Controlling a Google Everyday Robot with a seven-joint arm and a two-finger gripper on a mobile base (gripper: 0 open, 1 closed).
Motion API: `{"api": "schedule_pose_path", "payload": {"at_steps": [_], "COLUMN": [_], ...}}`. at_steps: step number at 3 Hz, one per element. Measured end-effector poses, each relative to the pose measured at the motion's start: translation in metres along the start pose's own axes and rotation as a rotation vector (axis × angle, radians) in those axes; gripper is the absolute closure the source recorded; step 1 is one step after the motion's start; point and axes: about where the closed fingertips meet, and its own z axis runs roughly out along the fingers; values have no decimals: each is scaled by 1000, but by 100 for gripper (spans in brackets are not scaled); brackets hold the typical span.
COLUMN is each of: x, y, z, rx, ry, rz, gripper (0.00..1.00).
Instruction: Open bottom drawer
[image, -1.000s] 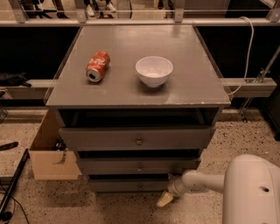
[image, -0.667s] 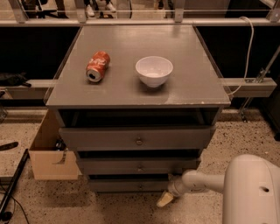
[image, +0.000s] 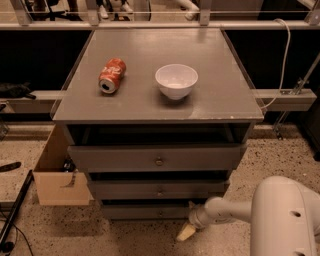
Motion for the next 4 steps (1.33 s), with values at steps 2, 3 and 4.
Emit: {"api": "schedule_pose_path", "payload": {"at_steps": [2,3,4], "x": [19,9,-24], "y": [6,0,-23], "z": [-1,0,9], "rx": [-2,4,35], "ry": [2,0,-13], "rz": [51,39,4], "gripper": [0,0,0]}}
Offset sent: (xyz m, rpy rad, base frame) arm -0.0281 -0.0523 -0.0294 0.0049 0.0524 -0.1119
